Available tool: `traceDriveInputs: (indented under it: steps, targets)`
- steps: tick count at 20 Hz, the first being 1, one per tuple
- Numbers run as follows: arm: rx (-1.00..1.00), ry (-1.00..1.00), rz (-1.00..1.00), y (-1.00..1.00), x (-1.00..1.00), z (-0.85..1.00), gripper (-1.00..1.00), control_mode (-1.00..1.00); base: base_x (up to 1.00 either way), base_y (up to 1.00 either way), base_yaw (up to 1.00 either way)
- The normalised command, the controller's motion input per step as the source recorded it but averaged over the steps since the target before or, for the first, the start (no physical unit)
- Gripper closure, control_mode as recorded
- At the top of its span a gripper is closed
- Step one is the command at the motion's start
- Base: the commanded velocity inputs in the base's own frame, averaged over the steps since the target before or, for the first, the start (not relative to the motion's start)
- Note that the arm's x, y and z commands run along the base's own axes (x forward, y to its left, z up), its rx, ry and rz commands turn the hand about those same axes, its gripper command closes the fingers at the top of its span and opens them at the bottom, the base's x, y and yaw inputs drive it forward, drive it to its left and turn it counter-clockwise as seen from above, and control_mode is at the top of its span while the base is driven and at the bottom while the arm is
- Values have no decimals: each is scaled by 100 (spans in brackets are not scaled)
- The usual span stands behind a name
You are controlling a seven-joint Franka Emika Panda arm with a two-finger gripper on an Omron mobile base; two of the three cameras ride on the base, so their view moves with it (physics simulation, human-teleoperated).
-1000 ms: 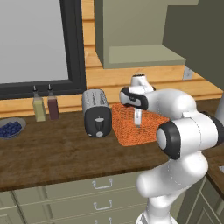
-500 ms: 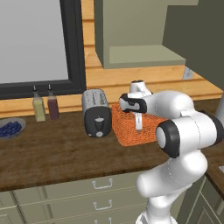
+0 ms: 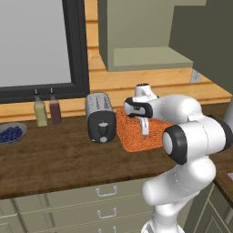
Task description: Open the cabinet, pick up the bread from the cabinet and place it in the basket. Then move the basket to the dining counter.
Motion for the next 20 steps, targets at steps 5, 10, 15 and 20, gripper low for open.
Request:
traceDriveInputs:
  steps: [5,10,15,20]
  targets:
    - [0,-1,-4,2,0,-1,100,-100,0,0,0]
    - [-11,-7,-16,0,0,17,100,-100,0,0,0]
    - [-2,-8,-20,-4,-17,42,100,-100,0,0,0]
    - [0,-23,-6,-5,-44,56,100,-100,0,0,0]
